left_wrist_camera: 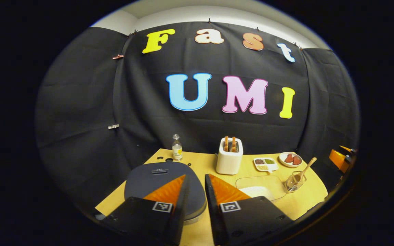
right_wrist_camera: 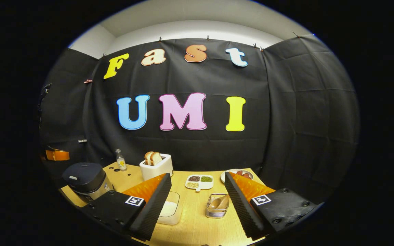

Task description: Close the left gripper, press the button to open the rice cooker; take a wooden spoon from the chopstick holder with the right hand, scoop a spoonful of rice and pour it into the rice cooker, then put the wooden spoon back into the chopstick holder.

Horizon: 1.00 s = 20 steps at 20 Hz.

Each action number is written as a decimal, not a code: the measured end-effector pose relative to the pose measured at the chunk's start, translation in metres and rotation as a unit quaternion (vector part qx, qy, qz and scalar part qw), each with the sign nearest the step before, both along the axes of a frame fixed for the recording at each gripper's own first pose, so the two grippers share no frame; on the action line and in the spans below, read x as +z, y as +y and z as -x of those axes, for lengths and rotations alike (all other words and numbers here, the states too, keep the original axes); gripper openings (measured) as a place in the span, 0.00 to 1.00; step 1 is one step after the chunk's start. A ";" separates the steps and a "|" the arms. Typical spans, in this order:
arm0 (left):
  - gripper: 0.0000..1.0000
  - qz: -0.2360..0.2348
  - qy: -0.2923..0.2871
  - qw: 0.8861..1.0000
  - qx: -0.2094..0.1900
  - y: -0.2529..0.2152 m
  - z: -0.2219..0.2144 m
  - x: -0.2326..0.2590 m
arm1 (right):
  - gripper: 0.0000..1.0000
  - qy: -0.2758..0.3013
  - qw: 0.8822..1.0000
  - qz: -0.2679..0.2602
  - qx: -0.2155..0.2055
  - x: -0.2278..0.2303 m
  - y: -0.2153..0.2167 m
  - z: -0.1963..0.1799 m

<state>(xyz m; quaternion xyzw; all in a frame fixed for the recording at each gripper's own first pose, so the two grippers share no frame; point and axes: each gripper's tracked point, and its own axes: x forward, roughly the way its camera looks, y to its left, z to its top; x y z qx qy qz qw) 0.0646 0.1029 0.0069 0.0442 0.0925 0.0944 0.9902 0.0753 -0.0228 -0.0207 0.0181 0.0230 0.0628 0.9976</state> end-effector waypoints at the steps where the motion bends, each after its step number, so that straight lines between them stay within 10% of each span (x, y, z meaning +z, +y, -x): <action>1: 0.22 0.000 0.005 1.000 0.007 0.008 -0.001 -0.002 | 0.98 0.002 1.000 0.001 0.001 -0.001 0.001 -0.001; 5: 0.06 0.018 0.040 0.999 0.012 0.029 -0.003 -0.022 | 0.98 0.006 1.000 0.002 -0.004 -0.004 -0.002 -0.006; 20: 0.04 0.074 0.164 0.983 0.031 0.067 -0.005 -0.109 | 0.98 0.038 0.999 -0.003 -0.023 -0.025 -0.016 -0.006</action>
